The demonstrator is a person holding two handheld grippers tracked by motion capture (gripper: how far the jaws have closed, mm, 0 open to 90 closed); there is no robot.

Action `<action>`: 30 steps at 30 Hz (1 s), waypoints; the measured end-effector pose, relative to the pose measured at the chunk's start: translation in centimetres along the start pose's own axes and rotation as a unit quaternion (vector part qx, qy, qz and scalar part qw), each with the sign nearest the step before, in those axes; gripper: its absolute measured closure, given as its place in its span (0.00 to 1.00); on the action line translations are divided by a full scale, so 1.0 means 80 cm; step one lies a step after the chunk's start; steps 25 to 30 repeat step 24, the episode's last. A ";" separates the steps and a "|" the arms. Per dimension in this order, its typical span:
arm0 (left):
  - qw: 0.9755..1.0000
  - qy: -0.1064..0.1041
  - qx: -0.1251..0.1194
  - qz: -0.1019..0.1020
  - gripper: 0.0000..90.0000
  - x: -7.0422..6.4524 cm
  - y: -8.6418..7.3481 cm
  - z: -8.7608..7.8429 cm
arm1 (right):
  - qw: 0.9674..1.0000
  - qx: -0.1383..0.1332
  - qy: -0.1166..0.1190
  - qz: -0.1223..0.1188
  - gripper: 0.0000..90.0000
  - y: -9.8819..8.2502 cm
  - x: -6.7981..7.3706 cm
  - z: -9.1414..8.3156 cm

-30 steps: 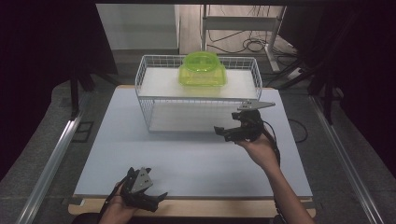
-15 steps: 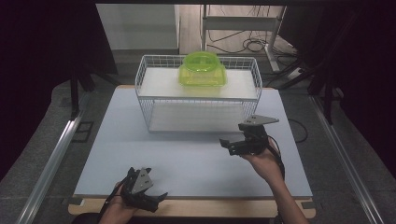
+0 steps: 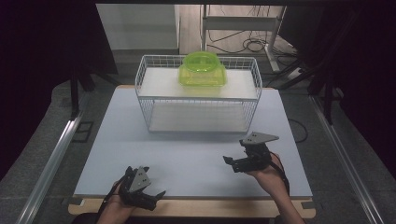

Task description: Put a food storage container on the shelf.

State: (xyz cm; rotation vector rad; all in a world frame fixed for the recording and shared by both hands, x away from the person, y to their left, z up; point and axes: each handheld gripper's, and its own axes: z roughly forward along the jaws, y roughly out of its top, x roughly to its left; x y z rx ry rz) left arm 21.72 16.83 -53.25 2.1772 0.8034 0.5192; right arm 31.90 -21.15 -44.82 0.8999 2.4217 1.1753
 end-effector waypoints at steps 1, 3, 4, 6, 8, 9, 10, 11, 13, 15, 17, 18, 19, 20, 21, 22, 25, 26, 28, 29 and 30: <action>1.000 0.000 -0.001 -0.001 0.01 0.001 0.000 0.000 | 1.000 0.000 -0.002 -0.001 0.14 -0.004 0.001 0.000; 1.000 0.002 -0.001 -0.003 0.01 0.002 -0.001 -0.001 | 1.000 -0.001 -0.011 -0.004 0.14 -0.010 0.002 0.001; 1.000 0.003 -0.001 -0.002 0.01 0.003 -0.001 -0.001 | 1.000 -0.001 -0.011 -0.005 0.13 -0.013 0.003 0.002; 1.000 0.003 -0.001 -0.003 0.01 0.003 -0.001 -0.001 | 1.000 -0.001 -0.015 -0.005 0.11 -0.019 0.005 0.004; 1.000 0.003 -0.001 -0.004 0.01 0.003 -0.002 -0.001 | 1.000 0.003 -0.017 -0.006 0.10 -0.026 0.006 0.007; 1.000 0.004 0.000 -0.004 0.01 0.003 -0.002 0.000 | 1.000 0.006 -0.019 -0.006 0.10 -0.029 0.007 0.009; 1.000 0.003 0.001 -0.004 0.01 0.004 -0.002 0.000 | 1.000 0.009 -0.020 -0.006 0.09 -0.033 0.007 0.010; 1.000 0.003 0.001 -0.004 0.01 0.004 -0.002 0.000 | 1.000 0.012 -0.023 -0.004 0.09 -0.037 0.008 0.012; 1.000 0.003 0.002 -0.004 0.01 0.004 -0.002 0.000 | 1.000 0.016 -0.024 -0.001 0.09 -0.044 0.009 0.015; 1.000 0.003 0.002 -0.004 0.01 0.004 -0.003 0.000 | 0.999 0.024 -0.024 0.002 0.08 -0.051 0.010 0.019; 1.000 0.003 0.002 -0.005 0.01 0.004 -0.003 0.001 | 0.999 0.036 -0.023 0.003 0.08 -0.059 0.011 0.024; 1.000 0.003 0.003 -0.006 0.01 0.004 -0.003 0.001 | 0.999 0.043 -0.023 0.002 0.08 -0.062 0.012 0.027; 1.000 0.003 0.003 -0.006 0.01 0.005 -0.004 0.001 | 0.998 0.051 -0.023 0.000 0.08 -0.064 0.013 0.030; 1.000 0.003 0.003 -0.007 0.01 0.005 -0.004 0.001 | 0.998 0.055 -0.026 0.001 0.08 -0.065 0.014 0.034; 1.000 0.003 0.003 -0.007 0.01 0.005 -0.004 0.001 | 0.998 0.062 -0.028 0.003 0.07 -0.065 0.015 0.037; 1.000 0.003 0.003 -0.007 0.01 0.005 -0.004 0.001 | 0.997 0.066 -0.027 0.004 0.07 -0.065 0.016 0.039; 1.000 0.004 0.003 -0.008 0.01 0.006 -0.004 0.001 | 0.997 0.069 -0.022 0.007 0.06 -0.065 0.018 0.041; 1.000 0.004 0.003 -0.008 0.01 0.006 -0.004 0.001 | 0.997 0.069 -0.022 0.007 0.06 -0.065 0.018 0.041; 1.000 0.004 0.003 -0.008 0.01 0.006 -0.004 0.001 | 0.997 0.069 -0.022 0.007 0.06 -0.065 0.018 0.041; 1.000 0.004 0.003 -0.008 0.01 0.006 -0.004 0.001 | 0.997 0.069 -0.022 0.007 0.06 -0.065 0.018 0.041; 1.000 0.004 0.003 -0.008 0.01 0.006 -0.004 0.001 | 0.997 0.069 -0.022 0.007 0.06 -0.065 0.018 0.041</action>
